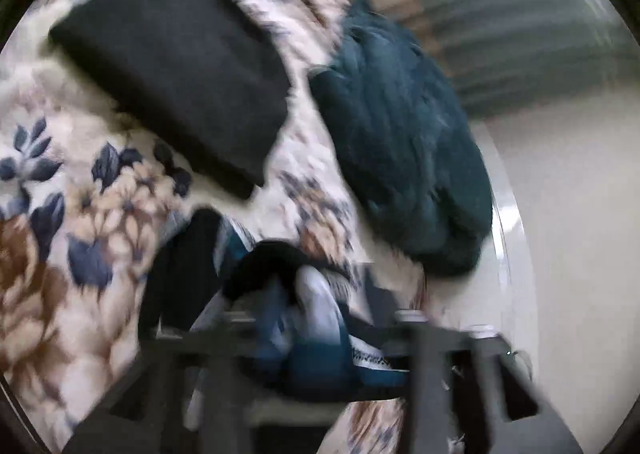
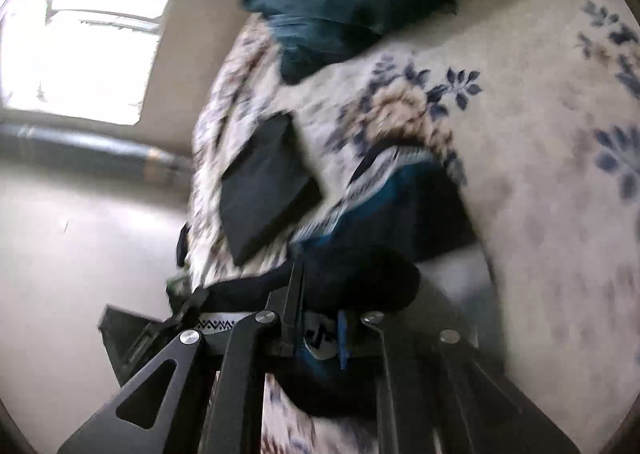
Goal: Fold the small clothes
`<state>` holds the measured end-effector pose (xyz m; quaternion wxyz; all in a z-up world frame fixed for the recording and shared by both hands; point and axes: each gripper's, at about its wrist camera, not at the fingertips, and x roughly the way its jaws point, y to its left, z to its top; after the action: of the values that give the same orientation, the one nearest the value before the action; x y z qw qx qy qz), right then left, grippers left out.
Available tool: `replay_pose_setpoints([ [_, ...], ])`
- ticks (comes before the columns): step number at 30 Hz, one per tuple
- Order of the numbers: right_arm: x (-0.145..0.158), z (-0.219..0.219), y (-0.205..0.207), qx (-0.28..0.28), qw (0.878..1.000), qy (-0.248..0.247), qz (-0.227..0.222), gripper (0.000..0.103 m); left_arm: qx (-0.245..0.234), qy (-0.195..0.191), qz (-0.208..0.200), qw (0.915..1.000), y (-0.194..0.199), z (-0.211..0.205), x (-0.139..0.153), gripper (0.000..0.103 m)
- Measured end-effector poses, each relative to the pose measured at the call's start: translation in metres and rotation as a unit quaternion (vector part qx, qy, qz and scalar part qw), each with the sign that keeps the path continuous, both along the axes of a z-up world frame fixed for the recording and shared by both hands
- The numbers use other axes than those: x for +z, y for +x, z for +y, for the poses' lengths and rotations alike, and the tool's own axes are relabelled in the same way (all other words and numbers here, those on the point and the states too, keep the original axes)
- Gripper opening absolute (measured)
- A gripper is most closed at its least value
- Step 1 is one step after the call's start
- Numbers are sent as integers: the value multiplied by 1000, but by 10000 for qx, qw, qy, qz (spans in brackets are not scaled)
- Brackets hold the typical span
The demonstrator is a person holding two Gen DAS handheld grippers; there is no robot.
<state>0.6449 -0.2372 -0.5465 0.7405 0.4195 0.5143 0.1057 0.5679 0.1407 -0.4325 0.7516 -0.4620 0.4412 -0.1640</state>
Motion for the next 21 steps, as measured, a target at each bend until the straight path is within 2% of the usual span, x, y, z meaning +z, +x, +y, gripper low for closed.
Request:
replay_pose_setpoints([
  [2,-15,-3,30,60,9998,151,144,43,238,-186,-94,9995,10,10,-3,62],
  [3,-16,-4,36,124,9997,206,30,50,339,-171,-125,9992,13,16,-2,63],
  [4,-14,-6,38,199,9996,209,-82,63,374,-149,-166,9991,15,20,-3,63],
  [5,-13,-8,40,274,9994,162,-161,68,366,-15,-165,9992,15,22,-2,64],
  [7,-11,-13,39,365,9990,20,-245,69,177,629,-125,9978,13,17,0,65],
  [9,-13,-16,34,467,9981,-331,-214,69,-232,1449,-65,9892,16,0,-2,65],
  [11,-18,-14,35,641,9945,-814,-130,69,-829,2063,80,9749,28,-24,-14,65],
  [13,-34,-9,43,854,9893,-1174,139,69,-1390,2608,343,9547,43,-49,-34,65],
  [14,-44,-6,48,897,9884,-1200,234,69,-1493,2776,478,9478,49,-57,-43,62],
  [15,-51,-4,50,932,9883,-1173,300,69,-1536,2845,518,9449,53,-62,-51,50],
  [16,-62,-2,56,959,9875,-1173,443,66,-1487,2882,494,9446,56,-62,-53,30],
  [17,-67,1,59,977,9872,-1165,476,42,-1447,3001,509,9415,58,-62,-54,13],
  [18,-71,4,62,985,9860,-1251,491,19,-1399,2962,411,9439,56,-59,-49,9],
  [19,-67,8,63,908,9818,-1588,515,6,-1280,2941,238,9469,52,-54,-40,9],
  [21,-50,17,63,861,9789,-1837,263,5,-1090,3106,48,9443,38,-48,-22,9],
])
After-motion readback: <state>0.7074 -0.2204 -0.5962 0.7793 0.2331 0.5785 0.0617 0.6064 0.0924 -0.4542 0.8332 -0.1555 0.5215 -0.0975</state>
